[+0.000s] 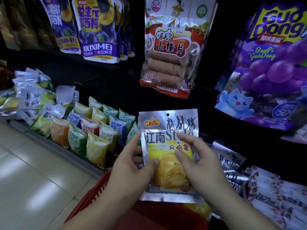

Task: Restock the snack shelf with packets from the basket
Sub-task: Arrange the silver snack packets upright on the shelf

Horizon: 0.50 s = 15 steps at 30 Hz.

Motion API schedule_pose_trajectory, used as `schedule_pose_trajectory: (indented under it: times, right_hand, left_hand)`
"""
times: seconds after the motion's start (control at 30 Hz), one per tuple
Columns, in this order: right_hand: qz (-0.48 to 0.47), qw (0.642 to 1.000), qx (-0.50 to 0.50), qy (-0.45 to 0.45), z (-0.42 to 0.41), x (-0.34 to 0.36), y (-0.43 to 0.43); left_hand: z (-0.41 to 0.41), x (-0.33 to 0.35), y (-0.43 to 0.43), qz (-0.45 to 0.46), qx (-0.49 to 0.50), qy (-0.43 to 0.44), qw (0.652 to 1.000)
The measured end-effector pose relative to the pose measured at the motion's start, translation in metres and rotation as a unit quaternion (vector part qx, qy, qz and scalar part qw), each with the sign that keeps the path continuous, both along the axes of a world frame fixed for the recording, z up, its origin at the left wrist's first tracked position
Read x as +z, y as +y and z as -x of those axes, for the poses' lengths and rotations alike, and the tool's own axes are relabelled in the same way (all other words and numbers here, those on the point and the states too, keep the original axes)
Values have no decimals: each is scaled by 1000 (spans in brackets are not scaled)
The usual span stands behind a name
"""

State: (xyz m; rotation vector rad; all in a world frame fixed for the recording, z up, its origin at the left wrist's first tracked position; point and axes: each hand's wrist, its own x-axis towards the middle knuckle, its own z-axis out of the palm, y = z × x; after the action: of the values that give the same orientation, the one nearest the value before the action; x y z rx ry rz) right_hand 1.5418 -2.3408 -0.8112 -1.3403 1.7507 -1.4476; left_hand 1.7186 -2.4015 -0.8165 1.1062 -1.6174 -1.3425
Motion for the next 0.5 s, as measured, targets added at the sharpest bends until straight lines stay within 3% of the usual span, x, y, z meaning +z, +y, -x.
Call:
schedule_pose_trajectory:
  times: [0.17,0.23,0.37,0.5]
  right_hand:
    - [18,1000,-7,-2,1,2,0]
    - [10,999,31,-38,4,2,2]
    - [-53,994,93,2,8,-1,5]
    - [-43,997,20,-53,14,-4,2]
  left_hand:
    - [1,-3,-3,11,-4,13,1000]
    - [-2,-2,-9,-2,25,40,999]
    - [-8,1,-14,-10,34,80,996]
    - [-17,2,-7,12,-85,-34,996]
